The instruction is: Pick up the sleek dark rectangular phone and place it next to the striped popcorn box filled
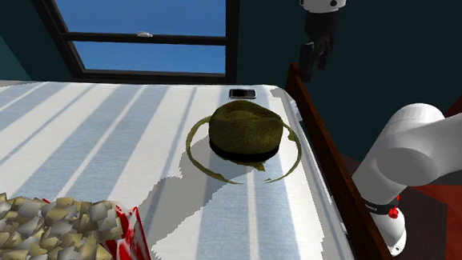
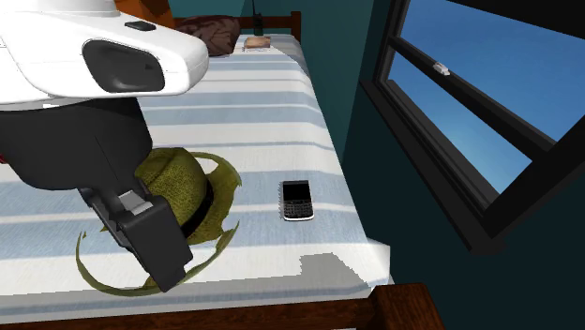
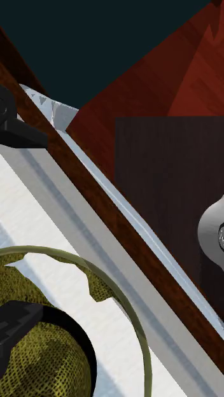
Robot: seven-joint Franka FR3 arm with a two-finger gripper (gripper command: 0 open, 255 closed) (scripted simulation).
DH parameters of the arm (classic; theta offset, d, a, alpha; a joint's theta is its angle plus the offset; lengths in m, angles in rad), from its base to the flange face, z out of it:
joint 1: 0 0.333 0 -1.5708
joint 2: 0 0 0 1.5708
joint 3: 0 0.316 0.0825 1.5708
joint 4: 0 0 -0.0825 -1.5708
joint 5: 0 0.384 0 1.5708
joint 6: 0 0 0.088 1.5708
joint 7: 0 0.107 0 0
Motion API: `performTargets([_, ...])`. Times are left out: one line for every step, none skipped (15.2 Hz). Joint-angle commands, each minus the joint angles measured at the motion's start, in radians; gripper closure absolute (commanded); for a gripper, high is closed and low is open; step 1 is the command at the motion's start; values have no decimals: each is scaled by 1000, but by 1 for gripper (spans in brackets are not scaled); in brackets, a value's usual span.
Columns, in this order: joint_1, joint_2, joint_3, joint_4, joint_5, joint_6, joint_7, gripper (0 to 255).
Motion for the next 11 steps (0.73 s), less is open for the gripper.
performTargets([0, 0, 0, 0, 0, 0, 0, 0])
performTargets([4, 24, -15, -5, -8, 37, -26, 0])
performTargets([9, 50, -29, -7, -14, 74, -53, 0])
performTargets([14, 77, -43, -9, -20, 111, -79, 0])
performTargets([19, 106, -57, -9, -25, 147, -105, 0])
performTargets([24, 135, -70, -7, -29, 183, -131, 0])
performTargets([30, 166, -83, -3, -32, 218, -157, 0])
performTargets([35, 198, -96, 2, -33, 253, -183, 0])
performTargets([41, 231, -109, 8, -33, 287, -210, 0])
performTargets([48, 264, -121, 16, -33, 320, -236, 0])
performTargets([55, 298, -132, 26, -31, 352, -263, 0])
